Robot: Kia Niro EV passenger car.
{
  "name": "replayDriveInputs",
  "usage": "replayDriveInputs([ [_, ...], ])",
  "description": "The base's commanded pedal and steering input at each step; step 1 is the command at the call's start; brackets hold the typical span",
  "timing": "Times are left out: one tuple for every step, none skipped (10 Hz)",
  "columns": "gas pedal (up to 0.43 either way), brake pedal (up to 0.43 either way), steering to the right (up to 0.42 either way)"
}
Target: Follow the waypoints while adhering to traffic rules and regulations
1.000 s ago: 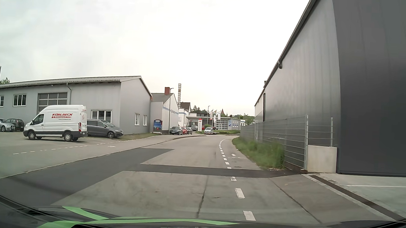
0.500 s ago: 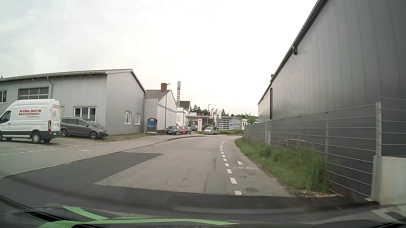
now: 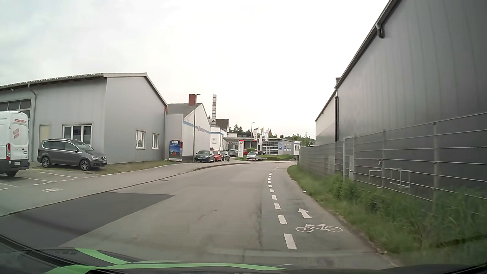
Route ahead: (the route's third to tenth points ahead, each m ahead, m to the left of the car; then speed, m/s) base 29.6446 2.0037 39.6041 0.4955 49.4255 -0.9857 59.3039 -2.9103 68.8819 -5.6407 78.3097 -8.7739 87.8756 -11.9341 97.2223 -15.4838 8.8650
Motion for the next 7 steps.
replayDriveInputs([
  [0.067,0.000,-0.006],
  [0.067,0.000,-0.005],
  [0.067,0.000,-0.005],
  [0.067,0.000,-0.005],
  [0.067,0.000,-0.005],
  [0.067,0.000,-0.005],
  [0.067,0.000,-0.005],
])
